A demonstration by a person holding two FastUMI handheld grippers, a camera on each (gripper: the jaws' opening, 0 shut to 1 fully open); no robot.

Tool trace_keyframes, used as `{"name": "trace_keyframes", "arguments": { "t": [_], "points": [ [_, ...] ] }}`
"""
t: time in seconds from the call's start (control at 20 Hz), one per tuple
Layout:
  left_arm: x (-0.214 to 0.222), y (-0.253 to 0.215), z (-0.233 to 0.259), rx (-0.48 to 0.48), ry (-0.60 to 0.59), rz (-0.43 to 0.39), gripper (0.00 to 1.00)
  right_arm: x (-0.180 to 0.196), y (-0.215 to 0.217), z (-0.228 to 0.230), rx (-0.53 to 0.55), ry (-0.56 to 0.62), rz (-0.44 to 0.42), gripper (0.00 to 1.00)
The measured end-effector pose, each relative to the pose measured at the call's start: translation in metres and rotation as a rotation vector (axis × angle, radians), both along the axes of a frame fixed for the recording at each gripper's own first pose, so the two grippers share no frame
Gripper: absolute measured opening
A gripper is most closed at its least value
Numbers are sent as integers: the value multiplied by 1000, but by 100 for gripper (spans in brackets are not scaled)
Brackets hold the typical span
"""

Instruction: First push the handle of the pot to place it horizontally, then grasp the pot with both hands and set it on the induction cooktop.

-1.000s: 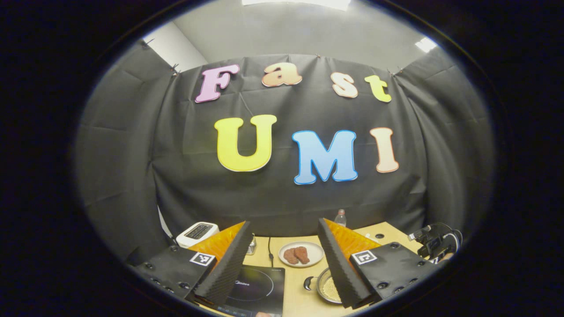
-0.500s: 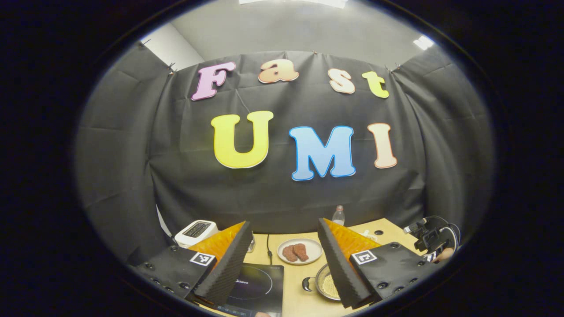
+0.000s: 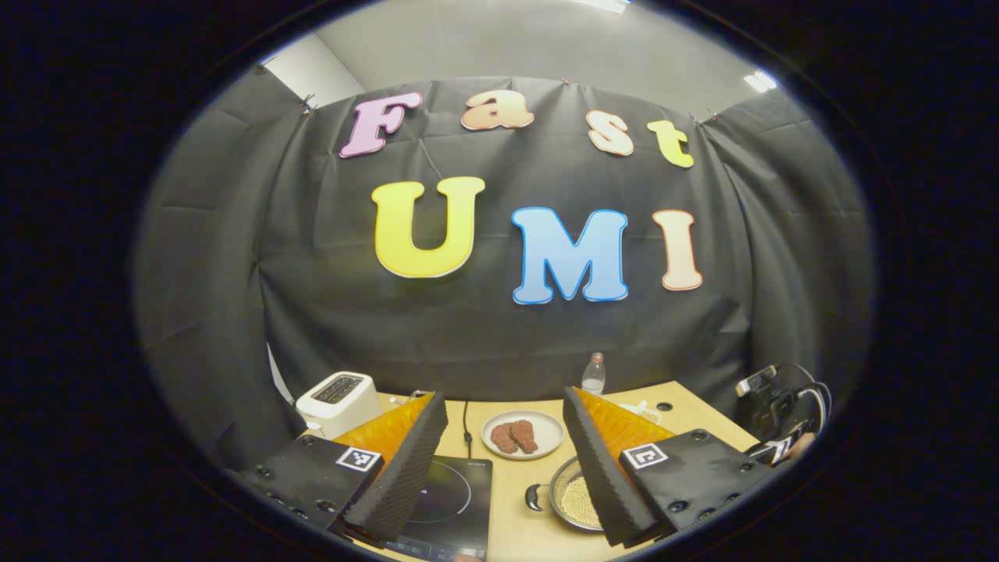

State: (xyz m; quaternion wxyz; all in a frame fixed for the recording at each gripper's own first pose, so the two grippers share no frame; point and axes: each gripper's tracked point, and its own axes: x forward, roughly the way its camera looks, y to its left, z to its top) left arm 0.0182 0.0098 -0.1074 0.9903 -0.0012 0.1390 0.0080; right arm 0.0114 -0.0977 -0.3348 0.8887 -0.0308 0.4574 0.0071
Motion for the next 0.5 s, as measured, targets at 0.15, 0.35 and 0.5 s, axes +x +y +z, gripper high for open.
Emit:
{"name": "trace_keyframes", "arguments": {
  "t": [0.15, 0.35, 0.5],
  "points": [
    [5, -12, -22, -24, 45, -37, 95, 0, 5, 19, 28, -60, -3, 38],
    [11, -33, -66, -56, 154, -98, 99, 1, 11, 31, 63, -99, 5, 96],
    [16, -43, -105, -76, 263, -129, 97, -1, 10, 31, 78, -94, -9, 96]
  ]
}}
